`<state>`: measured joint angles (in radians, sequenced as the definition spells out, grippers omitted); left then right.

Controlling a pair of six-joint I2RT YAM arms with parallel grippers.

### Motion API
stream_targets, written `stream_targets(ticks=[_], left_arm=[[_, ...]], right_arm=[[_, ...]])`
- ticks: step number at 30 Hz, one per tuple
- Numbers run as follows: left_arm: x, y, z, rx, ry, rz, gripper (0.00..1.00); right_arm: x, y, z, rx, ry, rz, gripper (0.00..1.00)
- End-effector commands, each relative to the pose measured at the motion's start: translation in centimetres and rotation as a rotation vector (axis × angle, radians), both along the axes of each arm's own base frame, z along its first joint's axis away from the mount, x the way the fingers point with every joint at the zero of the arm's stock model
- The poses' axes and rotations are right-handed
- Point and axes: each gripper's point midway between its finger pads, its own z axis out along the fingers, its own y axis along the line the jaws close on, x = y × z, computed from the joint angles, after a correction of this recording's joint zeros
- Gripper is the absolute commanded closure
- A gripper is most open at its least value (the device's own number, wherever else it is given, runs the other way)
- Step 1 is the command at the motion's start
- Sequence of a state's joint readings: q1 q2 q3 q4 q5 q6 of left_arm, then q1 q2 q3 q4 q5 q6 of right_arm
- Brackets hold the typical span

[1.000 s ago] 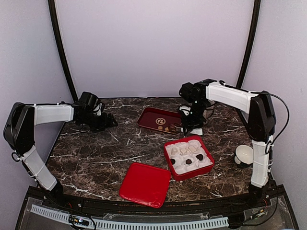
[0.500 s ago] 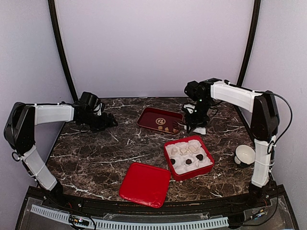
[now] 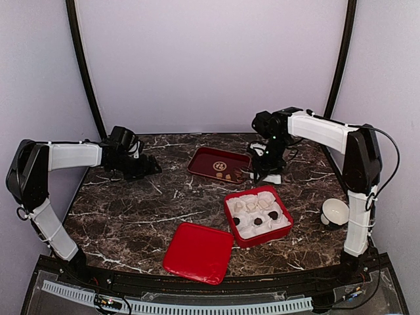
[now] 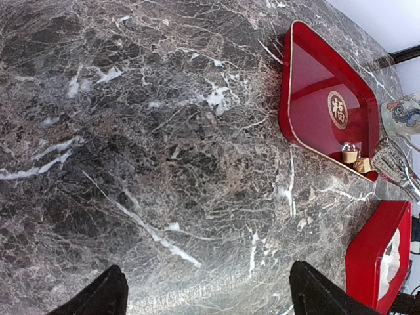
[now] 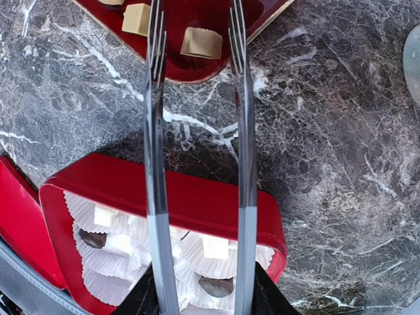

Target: Pack the chocolate

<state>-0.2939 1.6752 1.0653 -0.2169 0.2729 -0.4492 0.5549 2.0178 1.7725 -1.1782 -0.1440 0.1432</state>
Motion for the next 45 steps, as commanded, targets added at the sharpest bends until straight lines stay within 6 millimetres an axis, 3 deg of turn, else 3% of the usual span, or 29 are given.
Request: stream_targets(ticks=[1, 10, 19, 29, 37, 40, 45], left_arm=[[0.8, -0.1, 1.0, -0.007, -0.033, -0.01, 0.12], [1.0, -0.2, 1.2, -0.012, -0.038, -0.011, 0.12], [0.8, 0.0, 1.1, -0.006, -0.037, -0.012, 0.12], [0.7, 0.0, 1.1, 0.001, -0.041, -0.015, 0.12], [0.8, 0.4, 1.4, 0.006, -0.046, -0.01, 0.13], [0.8, 0.4, 1.5, 0.003, -0.047, -0.011, 0.13], [0.8, 0.3, 1.4, -0.001, -0.046, -0.012, 0.13]], right_arm=[[0.4, -0.1, 0.4, -0.05, -0.038, 0.008, 0.62], [-0.7, 0.7, -0.8, -0.141, -0.046, 0.063, 0.62], [-0.3, 0.5, -1.5, -0.185, -0.043, 0.057, 0.66], [0.8, 2.8, -1.4, -0.093, -0.024, 0.038, 0.77], [1.9, 3.3, -0.2, -0.021, -0.031, 0.008, 0.82], [1.7, 3.3, 0.0, -0.008, -0.027, 0.009, 0.82], [1.2, 2.7, -0.3, -0.018, -0.023, 0.013, 0.66]])
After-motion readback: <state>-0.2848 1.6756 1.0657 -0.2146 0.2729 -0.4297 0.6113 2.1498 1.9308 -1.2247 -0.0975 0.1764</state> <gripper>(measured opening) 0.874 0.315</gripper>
